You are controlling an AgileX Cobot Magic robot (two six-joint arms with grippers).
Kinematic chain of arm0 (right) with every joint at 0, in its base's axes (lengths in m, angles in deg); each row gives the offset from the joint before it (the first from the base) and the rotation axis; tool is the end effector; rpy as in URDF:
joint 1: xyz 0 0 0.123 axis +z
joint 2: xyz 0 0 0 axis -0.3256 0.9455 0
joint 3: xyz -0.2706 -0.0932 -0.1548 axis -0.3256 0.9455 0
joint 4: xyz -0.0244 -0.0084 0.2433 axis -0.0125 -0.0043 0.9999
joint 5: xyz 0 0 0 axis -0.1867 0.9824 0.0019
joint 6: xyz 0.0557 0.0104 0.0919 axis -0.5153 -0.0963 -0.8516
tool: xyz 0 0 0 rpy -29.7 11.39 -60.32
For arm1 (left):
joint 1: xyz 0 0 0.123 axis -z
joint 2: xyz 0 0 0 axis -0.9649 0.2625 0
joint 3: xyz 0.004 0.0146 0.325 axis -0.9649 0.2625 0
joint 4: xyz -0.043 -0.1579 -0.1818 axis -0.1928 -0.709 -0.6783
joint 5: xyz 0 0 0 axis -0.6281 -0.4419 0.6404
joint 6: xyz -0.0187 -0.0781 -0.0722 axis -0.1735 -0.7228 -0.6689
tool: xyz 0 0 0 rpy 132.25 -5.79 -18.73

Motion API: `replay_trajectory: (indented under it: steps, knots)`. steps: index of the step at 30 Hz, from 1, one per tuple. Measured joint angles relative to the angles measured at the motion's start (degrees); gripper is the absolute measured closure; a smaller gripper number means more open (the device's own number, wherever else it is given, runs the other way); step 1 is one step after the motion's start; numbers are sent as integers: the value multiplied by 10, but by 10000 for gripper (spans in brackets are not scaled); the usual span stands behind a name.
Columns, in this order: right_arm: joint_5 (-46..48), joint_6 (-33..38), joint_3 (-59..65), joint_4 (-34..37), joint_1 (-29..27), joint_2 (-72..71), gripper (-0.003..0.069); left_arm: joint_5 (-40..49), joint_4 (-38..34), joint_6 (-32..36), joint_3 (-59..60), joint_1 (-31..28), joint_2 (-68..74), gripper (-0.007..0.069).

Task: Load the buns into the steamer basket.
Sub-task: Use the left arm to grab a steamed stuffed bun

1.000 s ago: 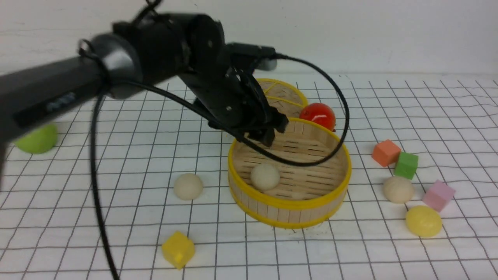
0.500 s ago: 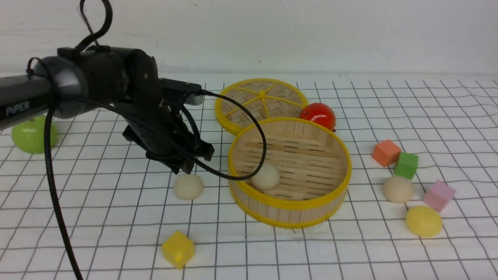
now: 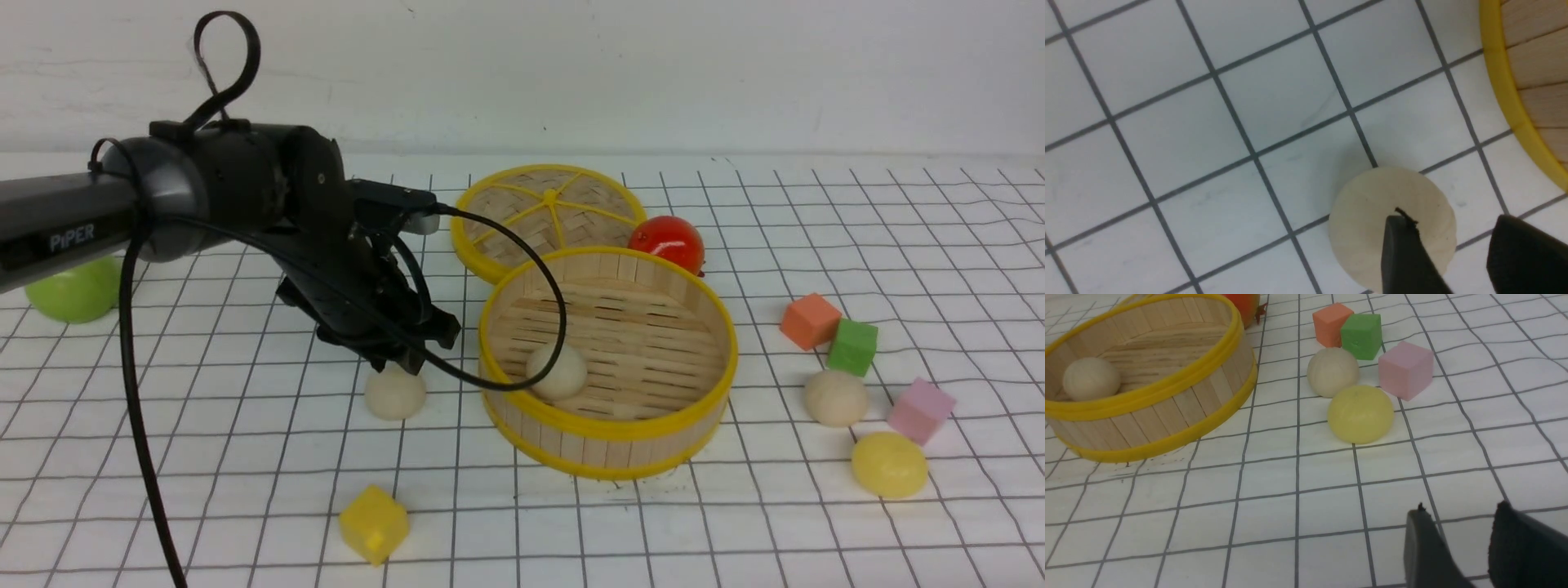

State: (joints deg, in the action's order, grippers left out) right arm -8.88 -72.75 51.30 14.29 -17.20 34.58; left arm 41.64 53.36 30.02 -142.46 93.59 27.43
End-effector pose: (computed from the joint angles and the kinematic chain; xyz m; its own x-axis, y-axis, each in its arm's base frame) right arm 0.0194 0.0051 0.1669 -0.3247 0.1671 -0.9309 -0.0140 0.9833 0.1814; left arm 0.4157 -0.1515 0.2355 -0.8460 0.3245 -0.4230 0.3852 0.9206 -0.0642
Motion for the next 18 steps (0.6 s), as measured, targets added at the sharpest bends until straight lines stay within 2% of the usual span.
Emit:
replay_trajectory:
  steps: [7, 18]
  knots:
    - [0, 0, 0, 0, 0, 0, 419, 17, 0, 0, 0, 0, 9, 336]
    - [0, 0, 0, 0, 0, 0, 419, -6, 0, 0, 0, 0, 26, 342]
